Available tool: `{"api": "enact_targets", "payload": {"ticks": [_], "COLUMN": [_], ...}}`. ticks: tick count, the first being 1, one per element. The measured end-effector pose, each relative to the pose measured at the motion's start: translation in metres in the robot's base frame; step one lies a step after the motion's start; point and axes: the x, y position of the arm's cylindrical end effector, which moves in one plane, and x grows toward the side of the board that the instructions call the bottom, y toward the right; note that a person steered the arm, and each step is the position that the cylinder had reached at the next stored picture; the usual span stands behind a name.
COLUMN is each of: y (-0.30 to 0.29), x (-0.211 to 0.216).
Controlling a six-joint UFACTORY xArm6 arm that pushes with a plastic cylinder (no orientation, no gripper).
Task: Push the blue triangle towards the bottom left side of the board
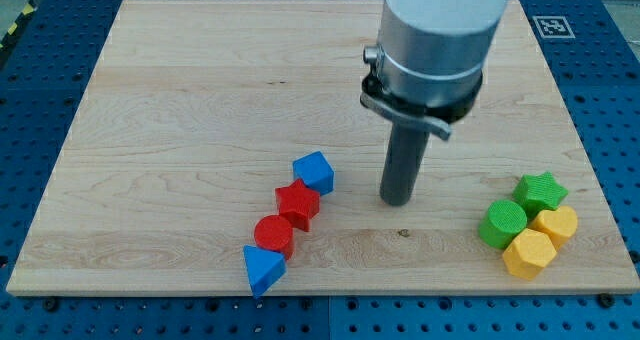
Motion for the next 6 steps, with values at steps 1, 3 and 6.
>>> {"api": "enact_targets", "payload": {"ticks": [1, 3, 6], "y": [-0.004, -0.036, -0.077], "x": [0.037, 0.078, 0.077]}}
